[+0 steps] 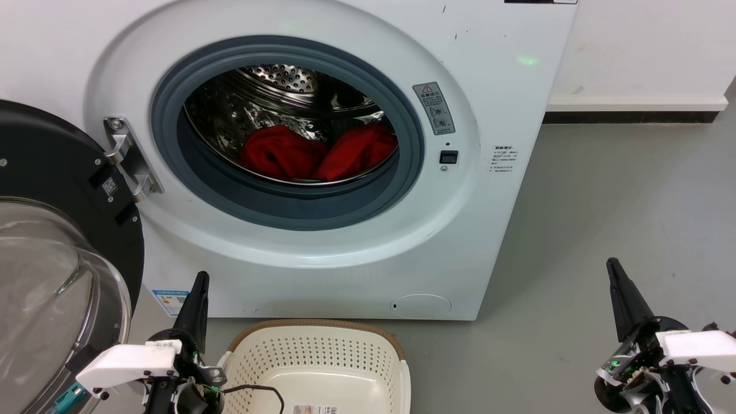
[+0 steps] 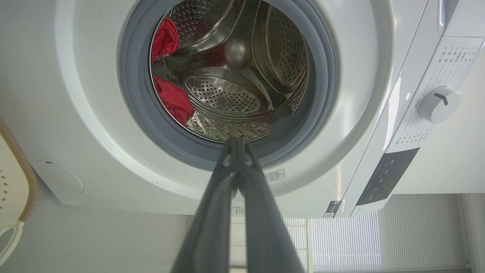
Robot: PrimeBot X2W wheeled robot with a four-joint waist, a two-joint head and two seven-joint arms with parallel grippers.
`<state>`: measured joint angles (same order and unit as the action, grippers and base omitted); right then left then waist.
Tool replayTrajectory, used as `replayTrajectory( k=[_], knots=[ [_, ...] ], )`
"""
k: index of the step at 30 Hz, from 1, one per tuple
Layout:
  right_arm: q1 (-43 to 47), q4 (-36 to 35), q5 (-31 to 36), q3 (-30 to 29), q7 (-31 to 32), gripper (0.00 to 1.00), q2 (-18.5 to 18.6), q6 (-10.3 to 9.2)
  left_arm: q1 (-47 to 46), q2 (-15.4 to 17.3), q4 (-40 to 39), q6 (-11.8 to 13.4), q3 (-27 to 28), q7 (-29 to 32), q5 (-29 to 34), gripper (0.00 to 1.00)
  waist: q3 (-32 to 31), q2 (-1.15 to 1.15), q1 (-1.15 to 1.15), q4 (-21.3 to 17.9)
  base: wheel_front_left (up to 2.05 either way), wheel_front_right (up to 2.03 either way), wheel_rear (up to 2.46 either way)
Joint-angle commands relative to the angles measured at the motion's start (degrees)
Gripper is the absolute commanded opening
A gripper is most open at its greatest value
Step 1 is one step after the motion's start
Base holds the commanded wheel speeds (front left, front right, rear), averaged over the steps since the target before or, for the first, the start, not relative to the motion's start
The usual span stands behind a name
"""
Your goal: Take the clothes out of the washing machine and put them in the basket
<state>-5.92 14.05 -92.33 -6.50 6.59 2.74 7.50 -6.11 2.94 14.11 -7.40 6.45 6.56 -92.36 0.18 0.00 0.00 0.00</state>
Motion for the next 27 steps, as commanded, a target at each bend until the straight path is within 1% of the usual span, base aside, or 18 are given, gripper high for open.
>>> replayTrajectory(
  k=[1, 27],
  knots=[
    [-0.70, 0.06, -0.19, -0.03, 0.05, 0.00, 0.27, -0.02, -0.37, -0.13, -0.03, -0.27, 0.17, 0.11, -0.12, 0.00, 0.00, 0.00, 0.00, 0.00, 0.00, 0.00, 0.00],
    [-0.70, 0.06, -0.19, -0.03, 0.05, 0.00, 0.27, -0.02, -0.37, -0.13, -0.03, -0.27, 0.17, 0.11, -0.12, 0.00, 0.00, 0.00, 0.00, 0.00, 0.00, 0.00, 0.00]
  ],
)
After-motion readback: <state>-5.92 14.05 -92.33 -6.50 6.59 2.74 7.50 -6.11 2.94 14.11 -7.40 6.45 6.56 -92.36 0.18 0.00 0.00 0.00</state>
